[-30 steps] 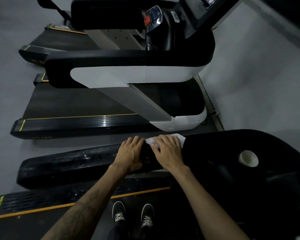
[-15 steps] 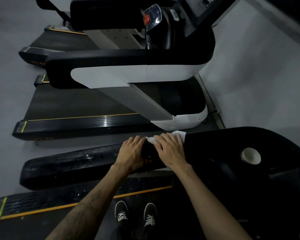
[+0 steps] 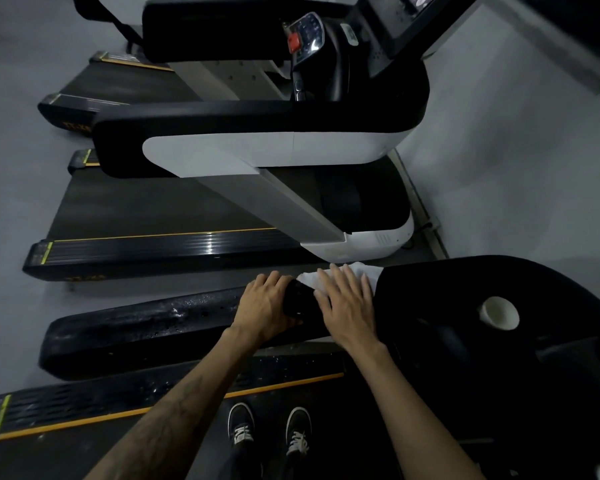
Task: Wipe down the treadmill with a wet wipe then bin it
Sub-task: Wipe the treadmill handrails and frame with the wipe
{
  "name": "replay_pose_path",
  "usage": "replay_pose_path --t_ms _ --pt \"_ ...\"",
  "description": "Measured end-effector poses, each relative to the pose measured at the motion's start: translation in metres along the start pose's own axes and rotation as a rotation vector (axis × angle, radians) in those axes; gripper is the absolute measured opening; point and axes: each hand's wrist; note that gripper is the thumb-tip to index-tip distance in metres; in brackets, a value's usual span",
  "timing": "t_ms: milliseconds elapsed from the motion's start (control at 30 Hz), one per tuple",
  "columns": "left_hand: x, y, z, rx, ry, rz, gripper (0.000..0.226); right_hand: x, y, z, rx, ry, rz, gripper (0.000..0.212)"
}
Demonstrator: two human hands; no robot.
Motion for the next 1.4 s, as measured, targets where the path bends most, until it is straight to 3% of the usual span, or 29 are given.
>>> replay_pose_path --t_ms 133,267,467,667,867,1033,1267,1400 --pt "0.0 -0.001 -0.001 0.0 -0.008 0.009 0.084 -0.019 0.01 -0.014 0.077 -0.059 0.012 0.062" --pt "0.0 0.0 -0.001 0.009 -0.002 0.013 0.087 -0.007 0.001 -0.007 0.028 -0.003 0.112 0.062" --pt "0.0 -0.002 -0.001 0.018 -0.004 0.017 0.086 -0.028 0.001 -0.017 0.08 -0.104 -0.047 0.064" --pt "-0.001 -0.002 -0.002 0.018 -0.002 0.002 0.089 -0.018 -0.001 -0.018 0.05 -0.094 0.107 0.057" --pt "-0.001 -0.002 -0.003 0.037 0.016 0.022 0.089 -0.042 -0.001 -0.026 0.119 -0.128 -0.041 0.063" --pt "-0.002 -0.003 -0.003 0.022 0.002 0.007 0.091 -0.032 -0.002 -0.025 0.107 -0.115 0.067 0.059" --pt "-0.002 -0.003 -0.003 0.037 -0.011 0.009 0.087 -0.052 0.001 -0.031 0.155 -0.154 -0.066 0.066" --pt "-0.003 -0.002 -0.004 0.016 -0.02 -0.001 0.087 -0.052 0.005 -0.032 0.111 -0.16 0.034 0.062"
Point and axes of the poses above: each hand's wrist, its own x-axis towards the middle knuckle, its own z-axis out of the back of the hand, y = z × x, and after that the axes turned 15 degrees about -z, right-handed
